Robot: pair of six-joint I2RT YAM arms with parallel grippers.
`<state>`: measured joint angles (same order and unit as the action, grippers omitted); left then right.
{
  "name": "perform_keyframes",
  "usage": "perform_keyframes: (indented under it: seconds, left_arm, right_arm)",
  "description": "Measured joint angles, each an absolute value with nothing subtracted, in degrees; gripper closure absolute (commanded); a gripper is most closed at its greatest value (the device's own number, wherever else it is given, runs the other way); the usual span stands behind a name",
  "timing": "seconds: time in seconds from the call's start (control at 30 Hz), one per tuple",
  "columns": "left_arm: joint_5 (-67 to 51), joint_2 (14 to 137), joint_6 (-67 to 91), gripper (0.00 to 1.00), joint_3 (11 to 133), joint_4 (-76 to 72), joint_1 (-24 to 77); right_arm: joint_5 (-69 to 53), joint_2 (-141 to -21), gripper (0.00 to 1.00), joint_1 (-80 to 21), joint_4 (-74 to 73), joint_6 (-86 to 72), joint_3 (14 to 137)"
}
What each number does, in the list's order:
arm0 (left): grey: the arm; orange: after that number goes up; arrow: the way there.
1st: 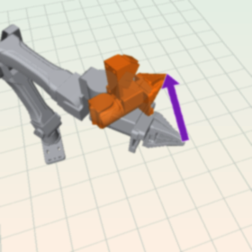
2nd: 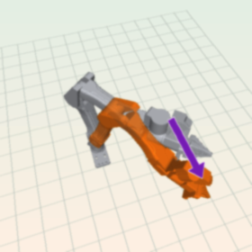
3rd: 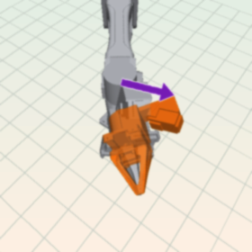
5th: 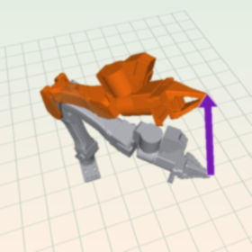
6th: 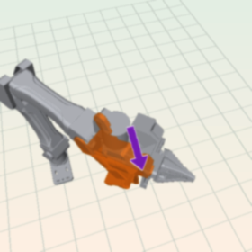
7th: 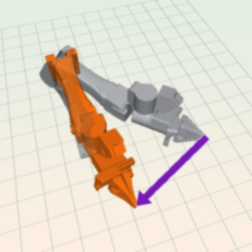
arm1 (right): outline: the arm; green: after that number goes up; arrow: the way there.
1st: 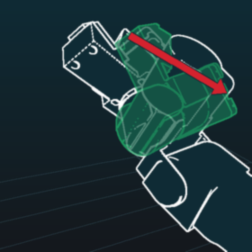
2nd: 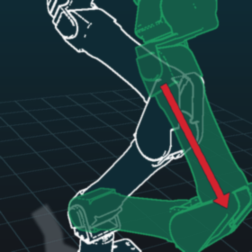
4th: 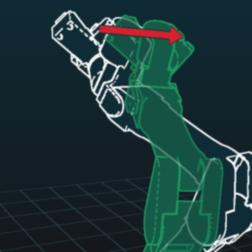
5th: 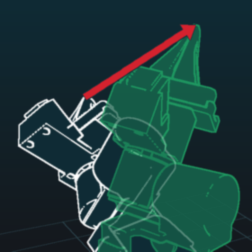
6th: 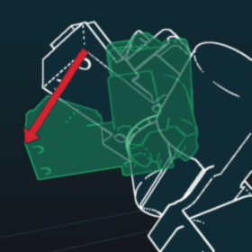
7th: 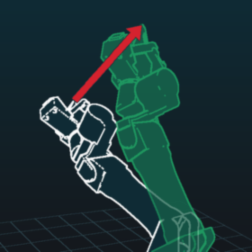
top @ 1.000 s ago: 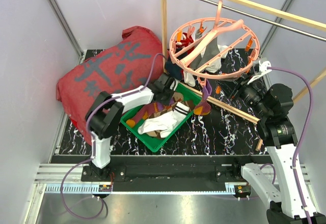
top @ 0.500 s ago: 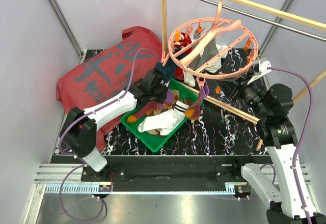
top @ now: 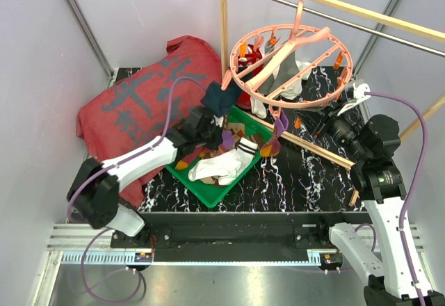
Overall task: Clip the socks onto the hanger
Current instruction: Pick up the sock from the bin.
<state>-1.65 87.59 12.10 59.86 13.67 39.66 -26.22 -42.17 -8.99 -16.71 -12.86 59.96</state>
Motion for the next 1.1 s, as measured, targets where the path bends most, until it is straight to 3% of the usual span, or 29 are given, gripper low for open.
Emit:
perform_keyframes:
  seconds: [0.57,0.8,1.1]
  left_arm:
    - [-15.9,51.2,13.0,1.00,51.6,4.1,40.4]
    - [-19.1,49.7,15.7,1.00,51.7,-1.1,46.5]
    - [-20.1,63.5,21.2,1.00,56.5,-13.5,59.0]
  right_arm:
    - [-26.7,-44.2,0.85,-9.0,-16.5,-14.8,60.0]
    - [-26.7,-44.8,0.86,-9.0,-16.4,-16.4,60.1]
    - [-27.2,-45.2,0.87,-9.0,-16.1,-18.9,60.6]
